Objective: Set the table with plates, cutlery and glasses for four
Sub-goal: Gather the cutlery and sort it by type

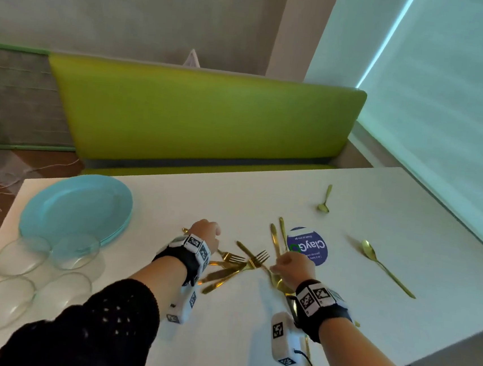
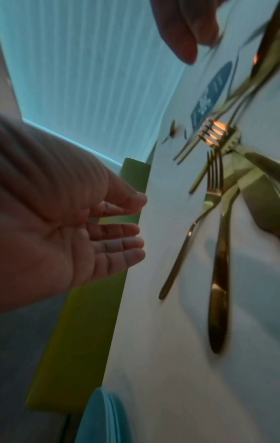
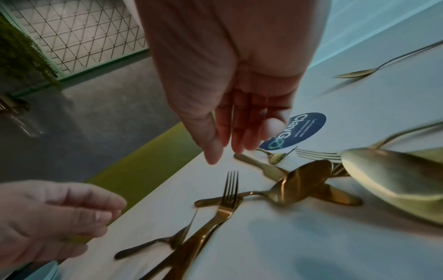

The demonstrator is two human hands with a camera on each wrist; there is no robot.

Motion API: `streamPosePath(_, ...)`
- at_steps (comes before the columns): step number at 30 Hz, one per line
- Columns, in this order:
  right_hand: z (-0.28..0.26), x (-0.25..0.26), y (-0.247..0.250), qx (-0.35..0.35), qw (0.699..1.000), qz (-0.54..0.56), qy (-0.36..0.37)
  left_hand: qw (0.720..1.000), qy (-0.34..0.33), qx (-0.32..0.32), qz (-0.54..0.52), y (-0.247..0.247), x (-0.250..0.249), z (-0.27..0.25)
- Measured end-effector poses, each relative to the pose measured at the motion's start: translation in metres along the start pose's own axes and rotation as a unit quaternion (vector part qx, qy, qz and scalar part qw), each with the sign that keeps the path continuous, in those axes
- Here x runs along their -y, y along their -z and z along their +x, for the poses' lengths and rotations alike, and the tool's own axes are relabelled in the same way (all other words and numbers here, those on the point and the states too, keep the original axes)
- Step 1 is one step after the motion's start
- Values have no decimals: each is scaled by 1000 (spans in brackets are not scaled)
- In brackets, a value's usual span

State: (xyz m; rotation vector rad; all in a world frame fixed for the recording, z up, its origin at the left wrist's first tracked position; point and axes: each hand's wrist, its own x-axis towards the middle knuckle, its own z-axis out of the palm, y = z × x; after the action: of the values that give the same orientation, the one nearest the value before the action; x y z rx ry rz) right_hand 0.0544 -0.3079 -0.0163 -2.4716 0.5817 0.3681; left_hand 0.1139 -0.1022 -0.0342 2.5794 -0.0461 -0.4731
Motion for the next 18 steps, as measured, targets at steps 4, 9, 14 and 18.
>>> streamPosePath(4, 24, -11, 2, 21, 1000, 6, 9, 995, 20, 51, 84, -18, 3, 21)
streamPosePath(9, 35, -13, -7, 41, 999, 5, 23, 987, 30, 69, 139, -29, 11, 34)
streamPosePath(14, 37, -14, -23, 54, 998, 0, 37, 993, 28, 16, 110, -34, 16, 39)
streamPosePath(18, 33, -11, -33, 62, 998, -5, 33, 995, 23, 11, 101, -30, 17, 40)
